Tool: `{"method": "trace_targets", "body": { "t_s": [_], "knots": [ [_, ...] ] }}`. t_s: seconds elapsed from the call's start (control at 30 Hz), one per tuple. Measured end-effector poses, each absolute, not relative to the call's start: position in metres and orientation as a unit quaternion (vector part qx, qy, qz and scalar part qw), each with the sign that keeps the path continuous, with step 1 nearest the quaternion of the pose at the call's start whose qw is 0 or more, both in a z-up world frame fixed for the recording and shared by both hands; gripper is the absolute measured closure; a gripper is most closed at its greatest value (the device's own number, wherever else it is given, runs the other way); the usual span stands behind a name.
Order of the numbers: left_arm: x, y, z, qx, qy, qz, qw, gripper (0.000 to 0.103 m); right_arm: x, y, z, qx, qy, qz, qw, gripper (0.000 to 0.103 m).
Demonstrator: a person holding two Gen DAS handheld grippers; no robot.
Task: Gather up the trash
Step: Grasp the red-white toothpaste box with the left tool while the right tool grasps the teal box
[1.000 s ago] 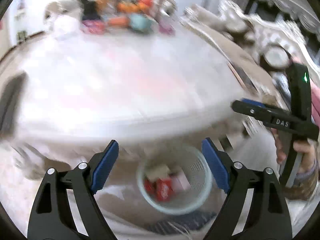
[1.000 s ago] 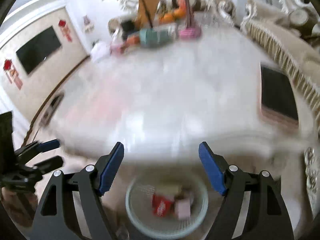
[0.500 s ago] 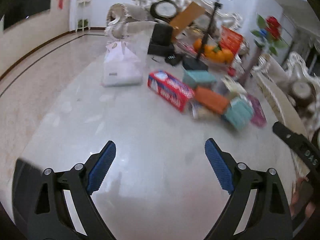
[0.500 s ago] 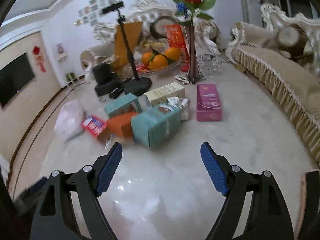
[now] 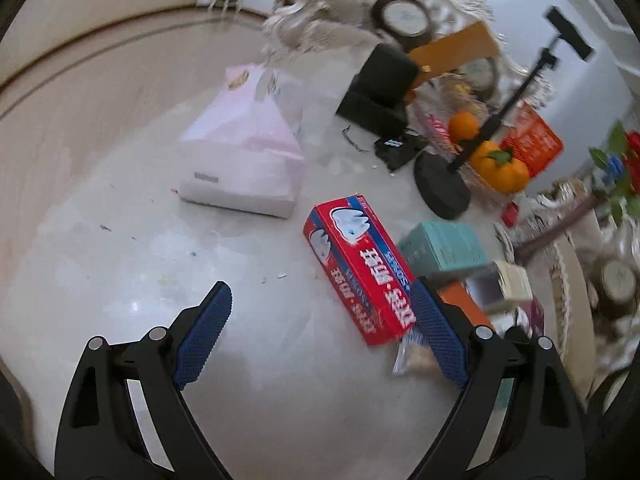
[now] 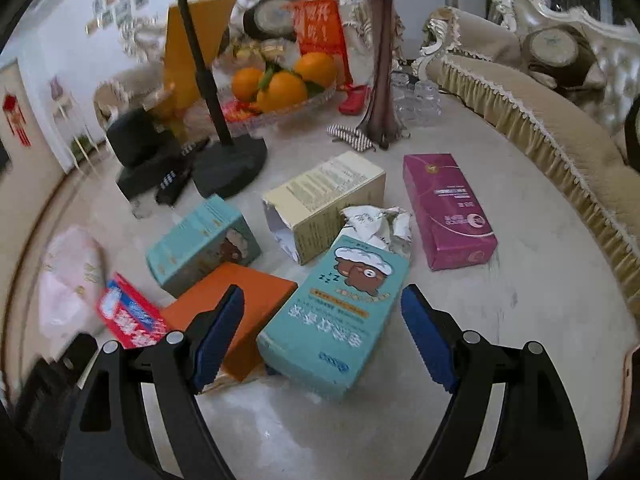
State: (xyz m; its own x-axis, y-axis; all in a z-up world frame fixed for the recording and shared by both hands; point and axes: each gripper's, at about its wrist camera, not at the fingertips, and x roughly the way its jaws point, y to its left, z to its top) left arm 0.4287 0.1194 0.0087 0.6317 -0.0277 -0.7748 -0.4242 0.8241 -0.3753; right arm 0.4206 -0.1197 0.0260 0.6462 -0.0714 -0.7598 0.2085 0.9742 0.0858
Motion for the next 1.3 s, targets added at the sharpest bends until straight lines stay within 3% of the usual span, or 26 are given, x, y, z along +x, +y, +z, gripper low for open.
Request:
{"method": "trace_targets", "body": {
  "t_s": [0.13, 0.47, 0.57, 0.9, 1.13, 1.23, 1.27, 1.3],
  "knots": [
    [0.448, 0.111, -0.001, -0.283, 0.432, 0.125, 0.847, 0.015, 0.424, -0.125, 0.019, 0.032, 0.415, -0.056, 0.908, 0.020],
    [0.483, 0.075, -0.016, -0.232, 0.443, 0.178, 0.848, 0.015, 0.415, -0.156, 0.017, -0.027, 0.417, -0.001, 0.909, 0.020],
    [0.494, 0.063, -0.023, -0.173, 0.459, 0.202, 0.848, 0.015, 0.415, -0.160, 0.017, -0.053, 0.415, 0.003, 0.908, 0.020],
    [0.488, 0.072, -0.028, -0.109, 0.477, 0.166, 0.856, 0.015, 0.405, -0.200, 0.005, 0.070, 0.446, 0.062, 0.890, 0.020],
    [0.483, 0.086, -0.030, -0.109, 0.495, 0.148, 0.849, 0.015, 0.396, -0.181, -0.003, 0.036, 0.461, 0.069, 0.884, 0.020],
    [0.476, 0.093, -0.030, -0.108, 0.499, 0.147, 0.847, 0.015, 0.392, -0.181, -0.003, 0.025, 0.456, 0.057, 0.888, 0.022],
    [0.475, 0.093, -0.031, -0.105, 0.499, 0.144, 0.848, 0.015, 0.391, -0.182, -0.004, 0.026, 0.458, 0.058, 0.886, 0.027],
    [0.473, 0.093, -0.031, -0.099, 0.500, 0.139, 0.849, 0.015, 0.391, -0.181, -0.005, 0.021, 0.464, 0.062, 0.884, 0.039]
  ]
}}
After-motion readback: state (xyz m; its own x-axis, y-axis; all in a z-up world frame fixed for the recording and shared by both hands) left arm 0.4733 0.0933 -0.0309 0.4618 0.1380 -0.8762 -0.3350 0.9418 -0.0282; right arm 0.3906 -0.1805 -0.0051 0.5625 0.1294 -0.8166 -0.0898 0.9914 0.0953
